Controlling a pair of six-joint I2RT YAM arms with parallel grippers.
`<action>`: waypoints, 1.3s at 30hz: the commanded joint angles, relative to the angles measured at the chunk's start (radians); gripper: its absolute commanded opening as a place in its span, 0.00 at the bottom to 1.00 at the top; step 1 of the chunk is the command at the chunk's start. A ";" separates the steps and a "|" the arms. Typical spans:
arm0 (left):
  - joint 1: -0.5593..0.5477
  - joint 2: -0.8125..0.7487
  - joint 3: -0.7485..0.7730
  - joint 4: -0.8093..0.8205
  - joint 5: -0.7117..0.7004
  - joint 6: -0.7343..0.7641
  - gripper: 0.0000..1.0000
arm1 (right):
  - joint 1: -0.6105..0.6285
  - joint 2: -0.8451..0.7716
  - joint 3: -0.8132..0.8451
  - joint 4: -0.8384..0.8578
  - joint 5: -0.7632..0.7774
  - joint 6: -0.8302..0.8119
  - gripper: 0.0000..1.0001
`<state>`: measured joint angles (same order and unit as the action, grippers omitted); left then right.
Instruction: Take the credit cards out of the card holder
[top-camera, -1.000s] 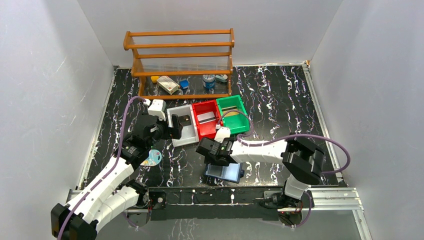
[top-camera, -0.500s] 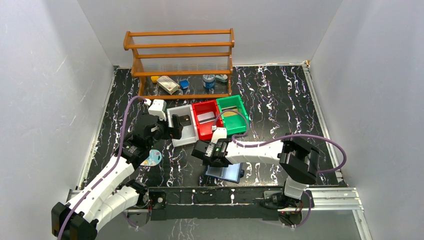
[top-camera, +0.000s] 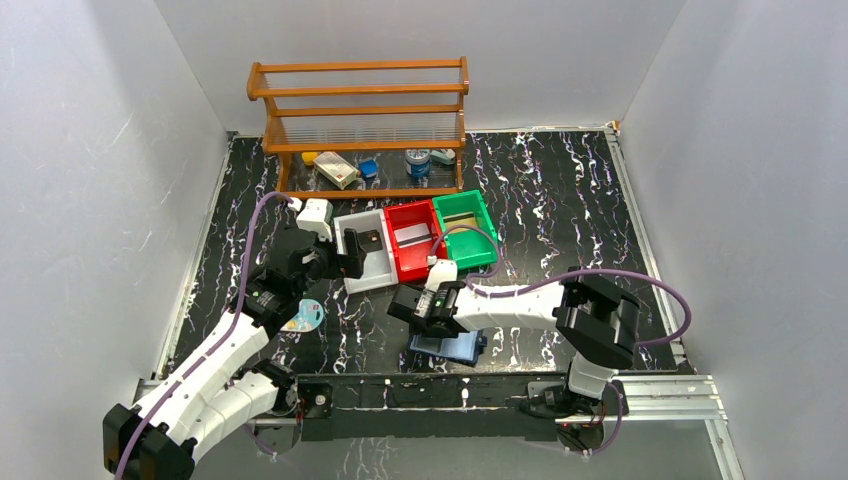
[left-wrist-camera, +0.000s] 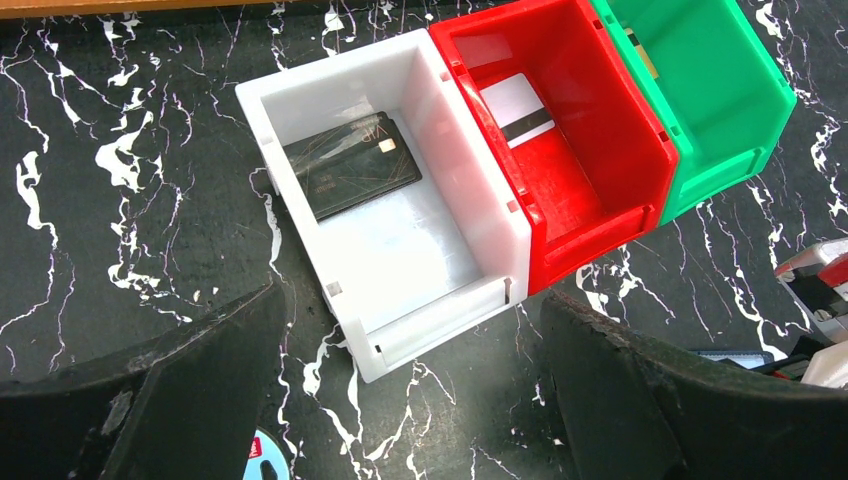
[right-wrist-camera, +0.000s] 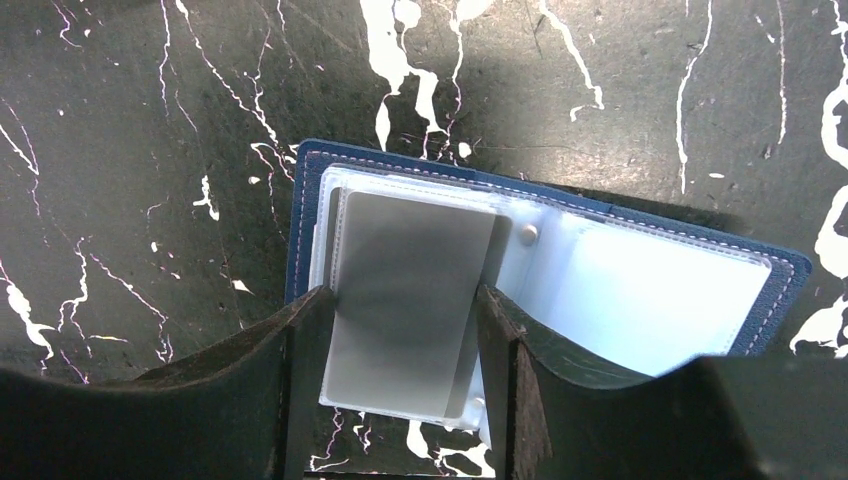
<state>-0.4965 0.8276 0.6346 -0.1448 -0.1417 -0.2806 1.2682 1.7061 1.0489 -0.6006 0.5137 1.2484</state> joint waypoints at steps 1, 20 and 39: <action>0.004 -0.001 0.039 -0.008 0.008 -0.006 0.98 | 0.001 0.057 -0.023 0.006 -0.024 0.013 0.59; 0.004 0.009 0.042 -0.009 0.017 -0.009 0.98 | -0.001 -0.093 -0.143 0.208 -0.043 -0.049 0.29; 0.004 -0.011 -0.032 0.008 0.438 -0.250 0.98 | -0.106 -0.319 -0.464 0.720 -0.279 -0.109 0.12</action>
<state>-0.4965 0.8215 0.6205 -0.1585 0.0799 -0.4522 1.1889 1.4563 0.6720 -0.0898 0.3305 1.1610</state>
